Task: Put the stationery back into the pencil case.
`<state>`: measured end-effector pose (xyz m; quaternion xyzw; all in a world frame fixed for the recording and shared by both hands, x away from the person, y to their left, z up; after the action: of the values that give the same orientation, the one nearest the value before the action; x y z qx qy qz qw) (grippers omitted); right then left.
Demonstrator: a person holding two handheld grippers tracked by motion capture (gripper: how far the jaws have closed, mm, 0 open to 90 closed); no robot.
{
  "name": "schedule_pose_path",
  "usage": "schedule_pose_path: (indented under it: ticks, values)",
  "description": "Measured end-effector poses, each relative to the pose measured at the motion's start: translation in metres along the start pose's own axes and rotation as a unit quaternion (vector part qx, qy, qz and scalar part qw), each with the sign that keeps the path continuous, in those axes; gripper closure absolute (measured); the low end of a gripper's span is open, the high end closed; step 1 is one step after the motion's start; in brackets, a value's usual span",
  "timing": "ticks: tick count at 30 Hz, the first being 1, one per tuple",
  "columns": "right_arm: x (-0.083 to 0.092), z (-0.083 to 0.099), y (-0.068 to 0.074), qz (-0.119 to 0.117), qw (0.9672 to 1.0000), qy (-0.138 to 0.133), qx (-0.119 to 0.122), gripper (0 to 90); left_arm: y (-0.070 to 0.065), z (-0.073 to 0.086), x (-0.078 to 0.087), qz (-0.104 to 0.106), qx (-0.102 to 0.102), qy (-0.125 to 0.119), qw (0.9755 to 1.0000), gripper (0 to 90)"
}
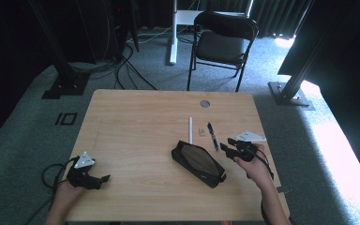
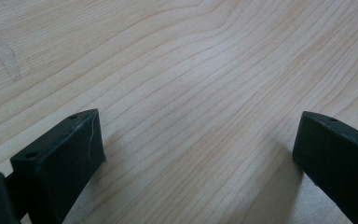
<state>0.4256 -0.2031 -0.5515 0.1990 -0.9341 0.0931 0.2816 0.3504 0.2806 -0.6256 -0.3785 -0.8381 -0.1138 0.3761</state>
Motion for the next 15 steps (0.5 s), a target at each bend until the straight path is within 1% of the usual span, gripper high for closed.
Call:
schedule_pose_path:
  ticks: [7, 9, 15]
  values:
    - [-0.035, -0.002, -0.006, 0.009, 0.9997, 0.021, -0.012, 56.1, 0.000, 0.000, 0.000, 0.000, 0.000, 0.000, 1.0000, 2.2]
    - [-0.043, -0.002, -0.007, 0.012, 0.9994, 0.027, -0.017, 56.3, 0.000, 0.000, 0.000, 0.000, 0.000, 0.000, 1.0000, 2.2]
    - [-0.064, -0.003, -0.009, 0.017, 0.9987, 0.043, -0.023, 57.2, 0.000, 0.000, 0.000, 0.000, 0.000, 0.000, 1.0000, 2.2]
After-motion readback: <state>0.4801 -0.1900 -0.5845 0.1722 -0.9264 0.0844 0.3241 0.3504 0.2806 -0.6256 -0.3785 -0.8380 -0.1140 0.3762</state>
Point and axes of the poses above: each handheld gripper's, and its own axes: x roughly backward along the jaws, z roughly out of its underside, y roughly to its left, the point moved 10 cm from there along -x, roughly forward along the jaws, and after that the axes turned 9 degrees about z, right-handed, at the moved point
